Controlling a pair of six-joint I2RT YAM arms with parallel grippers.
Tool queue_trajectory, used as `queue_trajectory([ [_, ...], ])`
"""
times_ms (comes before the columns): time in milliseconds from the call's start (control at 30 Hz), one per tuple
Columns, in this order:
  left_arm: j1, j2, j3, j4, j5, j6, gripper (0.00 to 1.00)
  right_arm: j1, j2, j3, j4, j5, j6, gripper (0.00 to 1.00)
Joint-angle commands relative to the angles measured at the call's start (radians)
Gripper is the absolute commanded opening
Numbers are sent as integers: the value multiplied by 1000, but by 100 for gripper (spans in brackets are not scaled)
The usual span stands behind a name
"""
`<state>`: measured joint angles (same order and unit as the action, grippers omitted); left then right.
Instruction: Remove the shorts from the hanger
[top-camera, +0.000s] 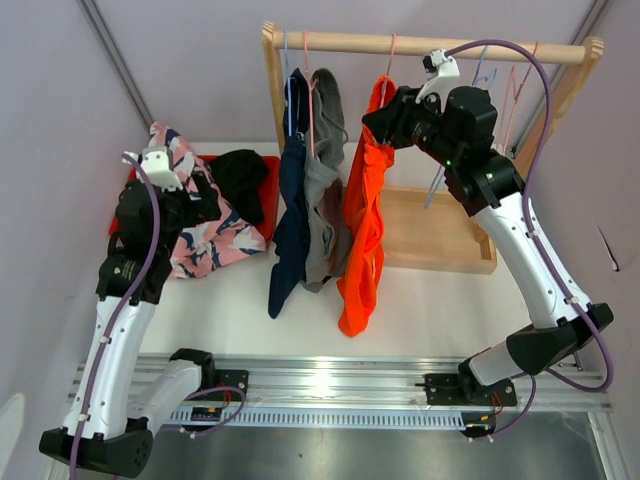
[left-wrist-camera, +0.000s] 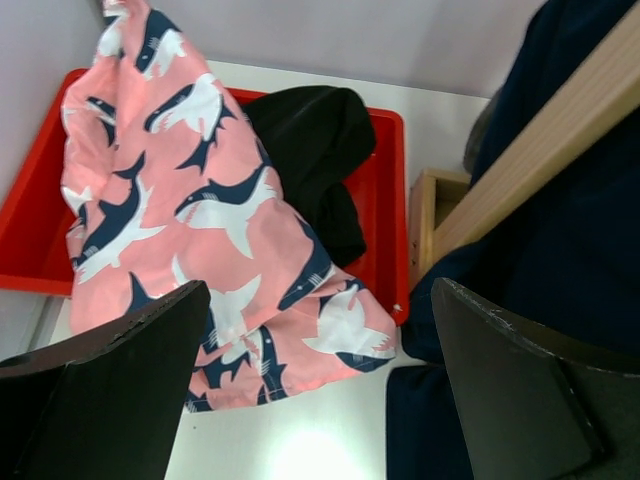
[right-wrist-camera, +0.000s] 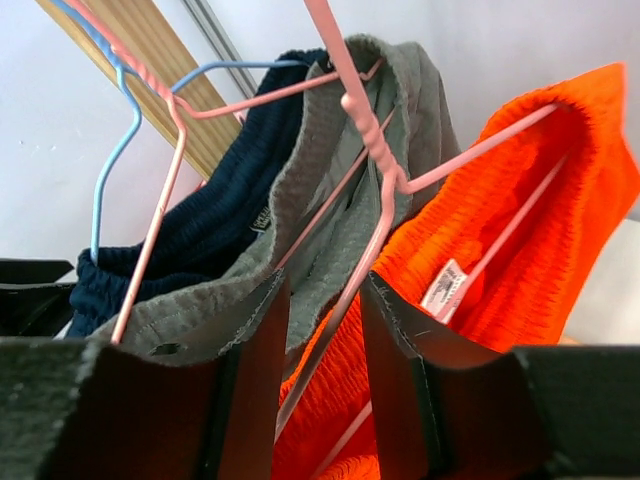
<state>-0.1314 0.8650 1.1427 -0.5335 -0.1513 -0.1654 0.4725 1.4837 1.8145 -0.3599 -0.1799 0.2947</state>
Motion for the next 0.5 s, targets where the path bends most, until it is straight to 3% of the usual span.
queue_trajectory([
  [0, -31, -11, 22, 38, 47, 12, 99, 9, -3, 22, 29, 23, 0, 40],
  [67, -46, -11, 31, 32, 50, 9, 99, 11, -3, 22, 27, 28, 1, 34],
  [100, -51, -12, 37, 27, 56, 9, 99, 12, -3, 23, 27, 30, 1, 23],
  [233, -141, -15, 89, 7, 102, 18, 99, 17, -20, 19, 29, 57, 8, 1],
  [300, -209, -9, 143, 1, 104, 27, 99, 23, -37, 13, 35, 74, 8, 0],
  [467, -526, 77, 233, 36, 61, 61, 99, 40, -120, 0, 55, 141, 12, 0],
])
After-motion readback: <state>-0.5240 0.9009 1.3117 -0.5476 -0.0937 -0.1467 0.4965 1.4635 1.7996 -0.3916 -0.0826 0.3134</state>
